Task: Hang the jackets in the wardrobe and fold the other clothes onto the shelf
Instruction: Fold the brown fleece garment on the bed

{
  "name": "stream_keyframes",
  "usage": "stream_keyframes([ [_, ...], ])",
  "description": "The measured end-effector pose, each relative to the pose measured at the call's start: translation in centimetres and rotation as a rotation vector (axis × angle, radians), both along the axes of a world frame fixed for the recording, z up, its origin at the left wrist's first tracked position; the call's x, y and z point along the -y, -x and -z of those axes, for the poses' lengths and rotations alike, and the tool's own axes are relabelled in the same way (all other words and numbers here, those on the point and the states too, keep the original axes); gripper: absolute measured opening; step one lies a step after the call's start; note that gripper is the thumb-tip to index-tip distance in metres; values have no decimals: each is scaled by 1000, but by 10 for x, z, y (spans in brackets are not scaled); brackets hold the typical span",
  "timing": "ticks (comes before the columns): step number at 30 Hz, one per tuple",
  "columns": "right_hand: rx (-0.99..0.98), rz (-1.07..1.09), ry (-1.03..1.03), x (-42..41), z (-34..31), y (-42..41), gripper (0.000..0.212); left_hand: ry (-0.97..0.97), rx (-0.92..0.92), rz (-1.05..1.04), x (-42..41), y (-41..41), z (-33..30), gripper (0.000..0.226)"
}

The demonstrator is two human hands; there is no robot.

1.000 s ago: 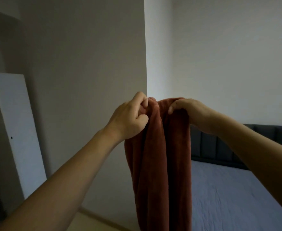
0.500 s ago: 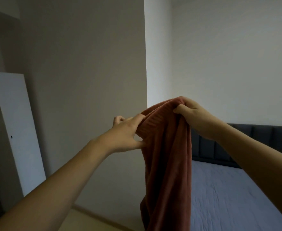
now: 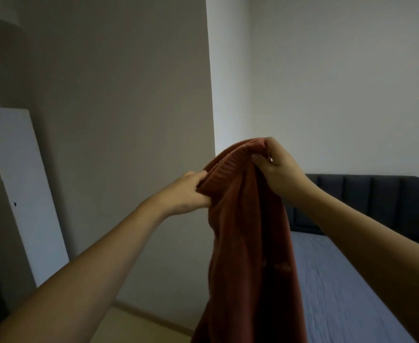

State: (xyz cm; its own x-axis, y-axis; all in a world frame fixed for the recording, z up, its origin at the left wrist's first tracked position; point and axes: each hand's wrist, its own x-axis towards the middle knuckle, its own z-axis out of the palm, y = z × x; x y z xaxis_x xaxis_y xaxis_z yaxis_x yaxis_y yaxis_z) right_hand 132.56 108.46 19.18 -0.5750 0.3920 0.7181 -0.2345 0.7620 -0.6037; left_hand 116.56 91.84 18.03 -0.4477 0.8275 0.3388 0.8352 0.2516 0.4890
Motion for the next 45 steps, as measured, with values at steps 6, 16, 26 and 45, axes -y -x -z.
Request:
stream_keyframes([
  [6,17,-240,98,27,8,8,19,-643,59,-257,0,16,-13,27],
  [16,22,-460,538,50,36,19,8,-453,-560,-260,16,29,-8,18],
  [26,-116,-236,922,-23,184,-47,14,-4,-533,251,-148,-25,79,13],
  [45,48,1044,1221,-260,699,-498,18,616,-951,1005,-552,-539,635,33],
])
